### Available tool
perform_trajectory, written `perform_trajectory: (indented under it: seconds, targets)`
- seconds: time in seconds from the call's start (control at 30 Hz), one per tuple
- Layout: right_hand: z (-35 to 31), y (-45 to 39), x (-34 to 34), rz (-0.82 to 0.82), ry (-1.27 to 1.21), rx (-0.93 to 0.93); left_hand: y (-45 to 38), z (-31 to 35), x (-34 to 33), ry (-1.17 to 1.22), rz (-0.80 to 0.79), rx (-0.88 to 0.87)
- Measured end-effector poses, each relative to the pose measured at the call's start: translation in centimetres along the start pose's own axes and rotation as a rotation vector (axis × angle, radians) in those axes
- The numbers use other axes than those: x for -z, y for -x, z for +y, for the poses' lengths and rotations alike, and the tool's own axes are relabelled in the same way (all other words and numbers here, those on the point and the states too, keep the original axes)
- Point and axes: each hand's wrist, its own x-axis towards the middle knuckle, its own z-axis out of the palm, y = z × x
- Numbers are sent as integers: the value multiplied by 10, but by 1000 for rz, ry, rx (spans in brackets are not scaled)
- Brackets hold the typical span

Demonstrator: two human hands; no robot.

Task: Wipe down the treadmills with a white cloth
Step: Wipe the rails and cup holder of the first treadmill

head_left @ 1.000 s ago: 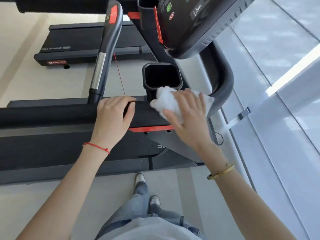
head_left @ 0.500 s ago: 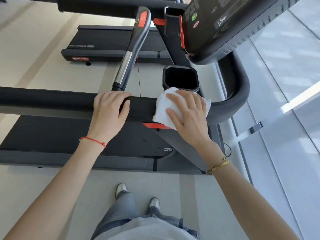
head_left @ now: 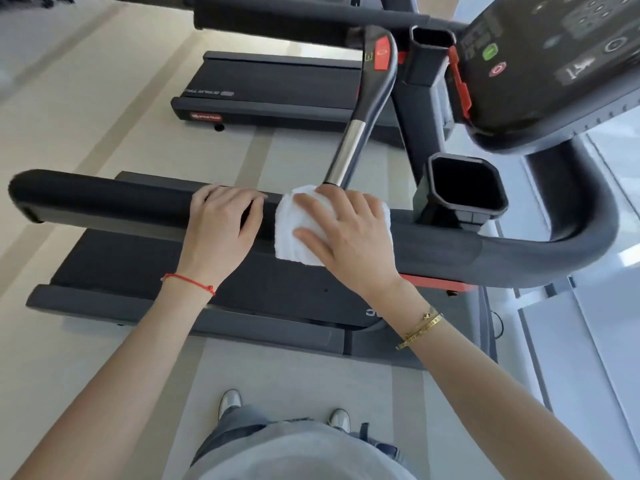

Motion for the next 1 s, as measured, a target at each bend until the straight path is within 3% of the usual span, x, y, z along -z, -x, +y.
perform_trajectory:
  seconds: [0.57, 0.83, 1.0]
  targets:
    - [-206, -137, -59, 19, -85, 5, 3, -226, 87, -35, 47, 55]
    - [-260, -174, -72, 27, -122, 0, 13, -285, 114, 90, 24, 145]
    - [-294, -197, -75, -15, -181, 132, 33, -309, 134, 125, 17, 225]
